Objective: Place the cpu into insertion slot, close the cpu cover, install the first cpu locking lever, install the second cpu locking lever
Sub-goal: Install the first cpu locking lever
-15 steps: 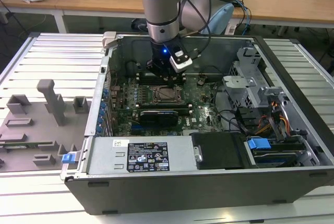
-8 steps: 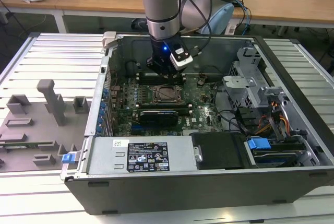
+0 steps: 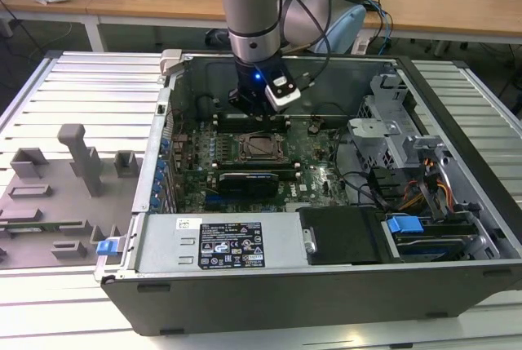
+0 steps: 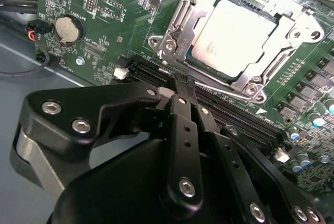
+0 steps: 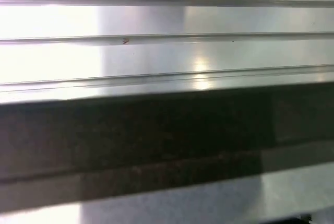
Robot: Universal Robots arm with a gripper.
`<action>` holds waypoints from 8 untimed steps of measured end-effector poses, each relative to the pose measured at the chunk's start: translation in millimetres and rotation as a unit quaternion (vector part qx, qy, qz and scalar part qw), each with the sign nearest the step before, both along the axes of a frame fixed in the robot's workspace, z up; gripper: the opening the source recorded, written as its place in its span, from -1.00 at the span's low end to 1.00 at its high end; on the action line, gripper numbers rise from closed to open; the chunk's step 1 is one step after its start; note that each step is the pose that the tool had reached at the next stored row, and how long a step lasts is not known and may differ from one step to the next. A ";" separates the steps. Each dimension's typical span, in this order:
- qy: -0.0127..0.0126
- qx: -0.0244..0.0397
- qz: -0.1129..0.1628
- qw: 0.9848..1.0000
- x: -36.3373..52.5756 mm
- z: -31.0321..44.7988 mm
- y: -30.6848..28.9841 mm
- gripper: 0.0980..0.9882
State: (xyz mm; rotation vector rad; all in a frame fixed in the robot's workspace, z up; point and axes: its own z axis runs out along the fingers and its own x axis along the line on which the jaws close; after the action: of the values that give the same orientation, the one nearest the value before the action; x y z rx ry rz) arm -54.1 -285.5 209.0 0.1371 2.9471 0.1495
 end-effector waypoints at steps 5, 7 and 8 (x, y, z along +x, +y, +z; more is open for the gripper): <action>-0.001 0.003 0.000 1.000 -1.5 -0.7 -3.3 -0.98; -0.002 0.006 0.000 1.000 -1.7 -2.1 -4.9 -0.98; -0.002 0.009 0.000 1.000 -1.7 -2.4 -4.9 -0.98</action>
State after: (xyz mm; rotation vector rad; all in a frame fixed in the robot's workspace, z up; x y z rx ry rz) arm -55.8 -290.4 206.6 0.1392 2.9416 0.1775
